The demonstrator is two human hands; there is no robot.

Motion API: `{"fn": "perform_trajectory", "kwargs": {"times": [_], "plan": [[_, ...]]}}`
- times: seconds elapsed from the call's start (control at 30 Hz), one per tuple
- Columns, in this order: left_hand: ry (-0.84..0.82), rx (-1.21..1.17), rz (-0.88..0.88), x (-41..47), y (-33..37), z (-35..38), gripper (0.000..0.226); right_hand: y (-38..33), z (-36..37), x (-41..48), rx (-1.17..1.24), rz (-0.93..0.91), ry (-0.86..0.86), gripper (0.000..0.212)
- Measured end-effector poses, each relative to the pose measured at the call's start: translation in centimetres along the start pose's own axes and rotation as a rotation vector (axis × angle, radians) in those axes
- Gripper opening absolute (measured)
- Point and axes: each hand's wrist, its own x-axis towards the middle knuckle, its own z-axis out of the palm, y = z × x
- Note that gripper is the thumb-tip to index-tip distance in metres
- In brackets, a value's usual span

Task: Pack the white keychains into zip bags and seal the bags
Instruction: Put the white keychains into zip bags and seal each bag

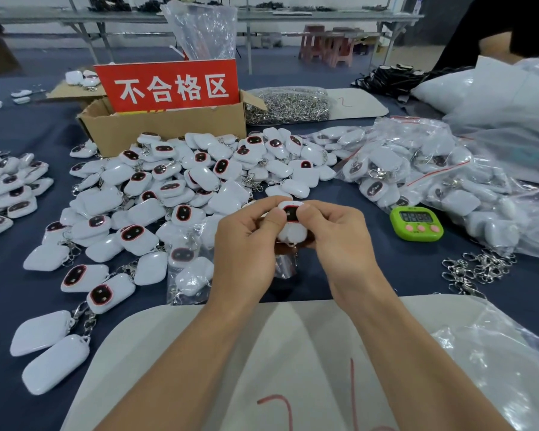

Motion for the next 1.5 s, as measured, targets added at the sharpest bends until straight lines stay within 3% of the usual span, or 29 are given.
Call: {"fn": "perform_trajectory", "kwargs": {"times": [0.3, 0.57, 0.8, 1.03, 1.23, 1.5], "plan": [[-0.015, 0.086, 0.034, -0.4, -0.1, -0.1, 0.023, -0.2, 0.1, -0.2, -0.095, -0.039, -0.015, 0.029], [0.038, 0.009, -0.005, 0.0, -0.2, -0.2, 0.039, 0.4, 0.0, 0.0, -0.122, -0.047, -0.067, 0.027], [0.054, 0.005, -0.087, 0.0, -0.5, 0.1, 0.022, 0.4, -0.2, 0.0, -0.025, -0.043, -0.141, 0.026], [0.021, 0.025, -0.111, 0.0, -0.9, 0.1, 0.020, 0.8, -0.1, 0.1, -0.034, -0.064, -0.094, 0.034], [0.088, 0.008, -0.076, -0.2, -0.6, 0.1, 0.016, 0.6, -0.1, -0.1, 0.015, -0.044, -0.114, 0.025], [0.208, 0.476, 0.119, -0.9, -0.3, 0.0, 0.012, 0.4, 0.2, -0.5, 0.055, -0.002, 0.001, 0.031]]}}
